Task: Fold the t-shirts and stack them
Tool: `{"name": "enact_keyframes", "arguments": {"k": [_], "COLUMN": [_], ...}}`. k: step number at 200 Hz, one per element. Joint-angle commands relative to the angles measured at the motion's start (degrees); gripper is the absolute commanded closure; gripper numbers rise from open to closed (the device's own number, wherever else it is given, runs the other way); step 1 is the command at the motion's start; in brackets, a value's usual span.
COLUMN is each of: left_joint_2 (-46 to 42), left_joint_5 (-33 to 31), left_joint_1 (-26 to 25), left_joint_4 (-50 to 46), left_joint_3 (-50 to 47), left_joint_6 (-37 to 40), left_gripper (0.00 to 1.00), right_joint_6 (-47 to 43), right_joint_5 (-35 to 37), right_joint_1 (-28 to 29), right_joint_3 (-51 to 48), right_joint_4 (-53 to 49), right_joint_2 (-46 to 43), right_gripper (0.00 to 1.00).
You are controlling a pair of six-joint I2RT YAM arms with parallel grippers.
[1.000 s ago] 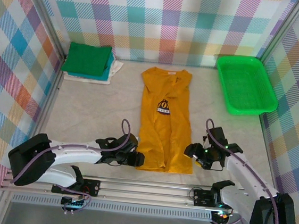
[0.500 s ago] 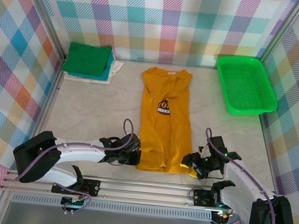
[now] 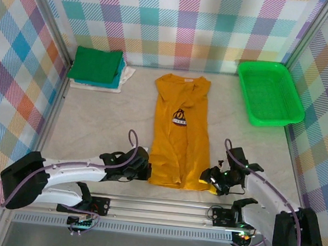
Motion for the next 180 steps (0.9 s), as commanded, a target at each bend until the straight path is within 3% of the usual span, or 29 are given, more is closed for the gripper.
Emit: {"name": "enact_keyframes", "arguments": {"k": [1, 55, 85, 113, 138, 180], "left_joint_2": [-1.0, -1.93, -1.1, -0.06, -0.1, -3.99], "left_joint_5": [-1.47, -1.26, 0.71, 1.68, 3.65, 2.93], "left_joint_1": [0.59, 0.59, 0.59, 0.21, -1.08, -3.37], "left_joint_4": [-2.45, -1.24, 0.8, 0.08, 0.41, -8.15], "left_joint_3": [-1.15, -2.89, -2.56, -2.61, -4.85, -2.63], "left_joint_6": [-0.99, -2.1, -1.96, -2.2, -4.37, -4.61], "left_gripper": [1.0, 1.0, 1.0, 1.0, 1.0, 1.0], "right_joint_6": [-1.35, -1.38, -0.04, 1.07, 3.27, 5.03], "right_joint_5": [-1.0, -3.25, -1.77, -0.24, 1.94, 3.86], "right_joint_1": [0.69, 2.84, 5.97, 8.18, 12.34, 15.06], "right_joint_3": [1.98, 1.94, 2.73, 2.21, 1.42, 2.5], "right_joint_4": [0.15, 4.01, 5.14, 4.26, 3.54, 0.2], "right_joint_2": [0.64, 1.48, 2.23, 3.58, 3.7, -0.03], "right_gripper": [0.48, 0.82, 0.93, 1.0, 1.0, 1.0]}}
